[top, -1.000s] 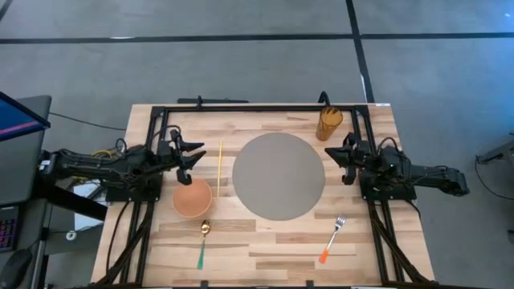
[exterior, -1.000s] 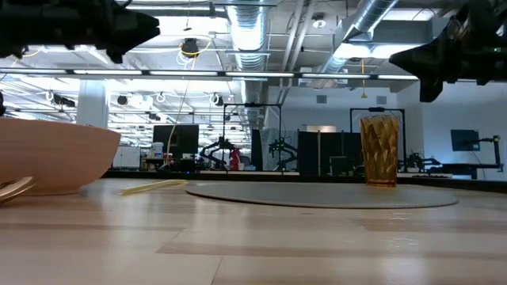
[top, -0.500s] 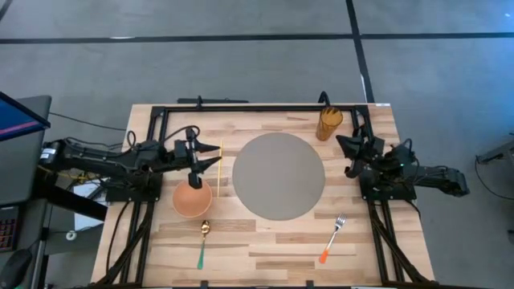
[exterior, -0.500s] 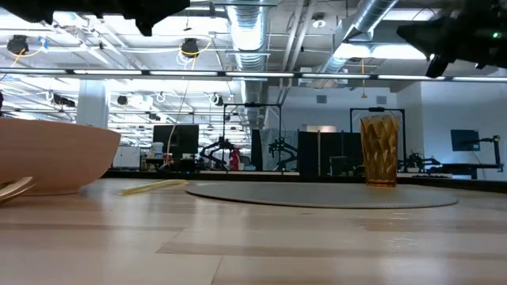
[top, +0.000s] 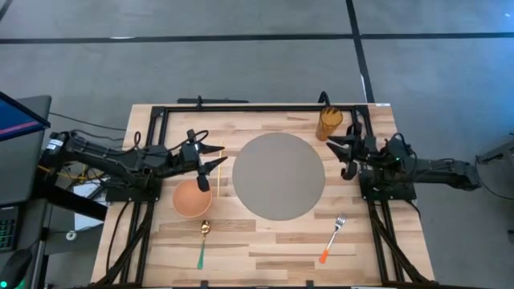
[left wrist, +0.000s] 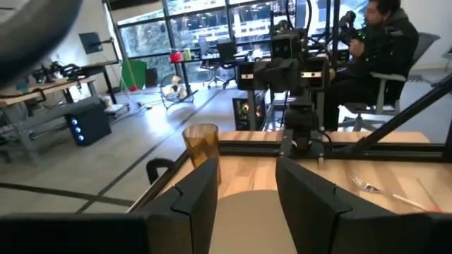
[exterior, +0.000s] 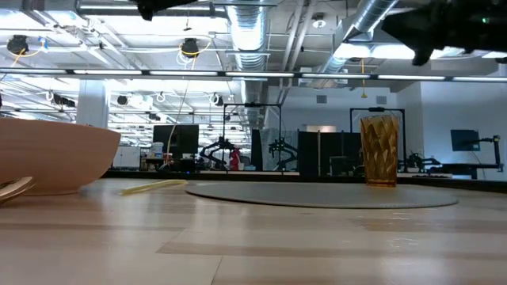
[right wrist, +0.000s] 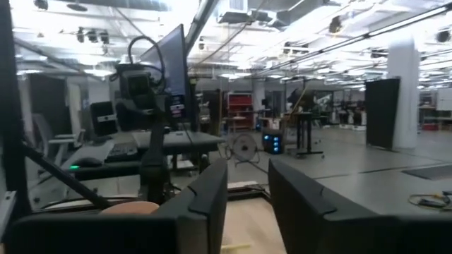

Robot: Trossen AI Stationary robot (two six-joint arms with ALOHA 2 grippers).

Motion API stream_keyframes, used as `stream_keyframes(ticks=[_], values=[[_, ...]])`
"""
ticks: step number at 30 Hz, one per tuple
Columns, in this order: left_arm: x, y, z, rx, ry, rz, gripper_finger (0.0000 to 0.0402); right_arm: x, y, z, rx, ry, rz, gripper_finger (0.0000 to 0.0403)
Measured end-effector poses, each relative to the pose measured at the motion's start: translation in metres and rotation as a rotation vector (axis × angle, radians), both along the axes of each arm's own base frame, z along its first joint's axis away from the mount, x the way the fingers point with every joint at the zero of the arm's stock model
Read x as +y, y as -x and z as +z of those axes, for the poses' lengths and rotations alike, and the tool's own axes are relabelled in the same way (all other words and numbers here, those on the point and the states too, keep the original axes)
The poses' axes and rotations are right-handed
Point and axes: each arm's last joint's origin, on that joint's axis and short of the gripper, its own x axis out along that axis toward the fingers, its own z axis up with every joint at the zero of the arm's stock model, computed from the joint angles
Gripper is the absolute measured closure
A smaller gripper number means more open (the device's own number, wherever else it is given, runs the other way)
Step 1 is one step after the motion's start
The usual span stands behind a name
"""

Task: Pick & Place Utensil
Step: Put the orange bowl on the gray mat

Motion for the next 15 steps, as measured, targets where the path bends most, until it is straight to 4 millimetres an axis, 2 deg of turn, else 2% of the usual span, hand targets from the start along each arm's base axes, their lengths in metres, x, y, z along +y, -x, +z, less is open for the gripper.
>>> stream_keyframes(ticks=[3, 6, 15], values=[[-0.003, -0.002, 0.008, 0.014, 0.011, 0.005, 0.0257, -0.001, -0.009, 0.012, 0.024, 0.000, 0.013, 0.0296], [-0.006, -0.004, 0.013, 0.060, 0.099, 0.001, 0.0257, -0.002, -0.018, 0.016, 0.071, -0.007, 0.012, 0.0296], [-0.020, -0.023, -0.009, 0.320, 0.219, 0.028, 0.0257, -0.005, -0.034, 0.023, 0.125, -0.005, 0.003, 0.0295]])
